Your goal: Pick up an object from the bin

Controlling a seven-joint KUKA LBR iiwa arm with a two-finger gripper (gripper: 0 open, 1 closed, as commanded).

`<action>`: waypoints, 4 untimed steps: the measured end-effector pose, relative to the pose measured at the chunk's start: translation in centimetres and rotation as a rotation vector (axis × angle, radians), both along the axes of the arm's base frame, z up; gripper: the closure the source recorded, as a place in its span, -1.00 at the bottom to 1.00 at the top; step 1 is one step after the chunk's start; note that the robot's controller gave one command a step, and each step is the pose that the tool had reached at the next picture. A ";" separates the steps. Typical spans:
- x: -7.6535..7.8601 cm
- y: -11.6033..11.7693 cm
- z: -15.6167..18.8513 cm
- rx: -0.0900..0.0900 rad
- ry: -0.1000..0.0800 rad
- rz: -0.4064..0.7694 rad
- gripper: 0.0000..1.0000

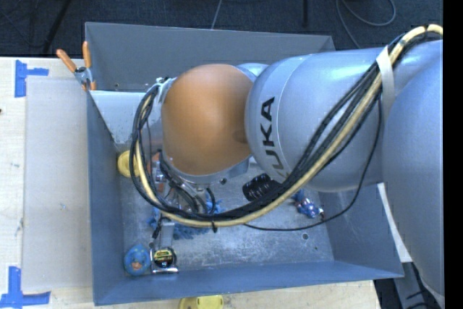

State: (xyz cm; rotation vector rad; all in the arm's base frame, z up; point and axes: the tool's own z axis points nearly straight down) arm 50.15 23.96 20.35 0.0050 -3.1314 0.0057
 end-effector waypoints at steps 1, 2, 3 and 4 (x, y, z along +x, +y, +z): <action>0.2 -0.1 0.4 0.003 -0.008 -0.005 -1.00; 0.4 -2.1 -3.9 0.005 -0.012 0.065 -1.00; 1.9 -3.2 -9.3 0.005 -0.009 0.275 -1.00; 1.8 -4.8 -13.2 0.005 -0.007 0.363 1.00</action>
Offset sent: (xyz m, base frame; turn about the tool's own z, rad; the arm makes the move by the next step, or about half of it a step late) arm 0.0053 -0.0606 -0.1235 -0.1786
